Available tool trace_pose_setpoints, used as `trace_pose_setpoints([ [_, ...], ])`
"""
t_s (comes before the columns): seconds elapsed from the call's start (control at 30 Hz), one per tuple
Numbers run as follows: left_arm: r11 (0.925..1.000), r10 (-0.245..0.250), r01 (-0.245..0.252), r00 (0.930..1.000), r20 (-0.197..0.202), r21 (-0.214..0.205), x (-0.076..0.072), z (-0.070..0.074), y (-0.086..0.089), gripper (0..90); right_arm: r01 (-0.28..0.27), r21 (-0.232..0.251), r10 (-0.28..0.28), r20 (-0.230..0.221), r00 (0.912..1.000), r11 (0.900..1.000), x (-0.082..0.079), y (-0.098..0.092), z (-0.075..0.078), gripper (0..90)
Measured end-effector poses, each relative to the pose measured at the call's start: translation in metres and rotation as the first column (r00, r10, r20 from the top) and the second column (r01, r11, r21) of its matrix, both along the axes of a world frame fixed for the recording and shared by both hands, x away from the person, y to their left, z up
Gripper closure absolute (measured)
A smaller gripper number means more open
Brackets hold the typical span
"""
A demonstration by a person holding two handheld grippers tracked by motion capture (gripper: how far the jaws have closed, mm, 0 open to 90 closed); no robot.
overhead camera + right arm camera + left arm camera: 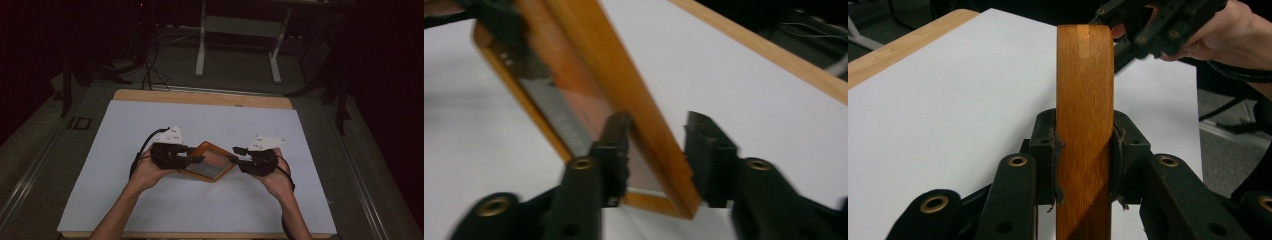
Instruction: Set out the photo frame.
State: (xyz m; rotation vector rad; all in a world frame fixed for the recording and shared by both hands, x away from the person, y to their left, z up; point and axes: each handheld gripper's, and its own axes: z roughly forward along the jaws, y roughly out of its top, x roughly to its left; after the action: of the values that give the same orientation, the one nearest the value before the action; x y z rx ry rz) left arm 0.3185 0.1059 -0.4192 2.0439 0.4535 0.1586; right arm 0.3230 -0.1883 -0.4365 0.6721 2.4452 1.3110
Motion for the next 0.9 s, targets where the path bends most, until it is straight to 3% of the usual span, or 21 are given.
trace_pose_setpoints([
  [0.23,0.9993,-0.037,0.037,0.9992,0.013,0.005,0.003,0.002,-0.004,69.0,-0.080,-0.013,0.080,0.008,0.9967,0.9967,0.001,0.017,0.000,35.3],
  [0.43,0.9968,-0.079,0.079,0.9960,0.042,0.011,0.002,0.003,-0.010,68.8,-0.129,0.005,0.129,0.013,0.9916,0.9917,0.006,0.027,0.003,30.3],
  [0.57,0.9966,-0.082,0.082,0.9959,0.038,0.003,0.005,0.003,-0.011,68.6,-0.167,0.000,0.167,0.006,0.9859,0.9859,0.004,0.032,0.003,37.8],
  [0.63,0.9966,-0.082,0.082,0.9962,0.027,-0.008,0.006,0.002,-0.009,67.5,-0.158,-0.018,0.159,0.026,0.9870,0.9872,0.002,0.033,0.003,44.3],
  [0.77,0.9955,-0.072,0.070,0.9973,-0.017,-0.063,0.011,-0.001,-0.004,61.8,-0.180,-0.002,0.180,0.019,0.9836,0.9837,0.001,0.026,0.005,57.6],
  [0.83,0.9949,-0.045,0.041,0.9981,-0.043,-0.092,0.015,-0.002,-0.002,56.2,-0.200,-0.004,0.200,0.021,0.9796,0.9799,-0.001,0.024,0.006,63.9],
  [0.9,0.9932,-0.027,0.020,0.9981,-0.056,-0.115,0.017,-0.004,0.000,51.3,-0.203,-0.008,0.203,0.029,0.9788,0.9792,-0.003,0.024,0.005,65.6],
])
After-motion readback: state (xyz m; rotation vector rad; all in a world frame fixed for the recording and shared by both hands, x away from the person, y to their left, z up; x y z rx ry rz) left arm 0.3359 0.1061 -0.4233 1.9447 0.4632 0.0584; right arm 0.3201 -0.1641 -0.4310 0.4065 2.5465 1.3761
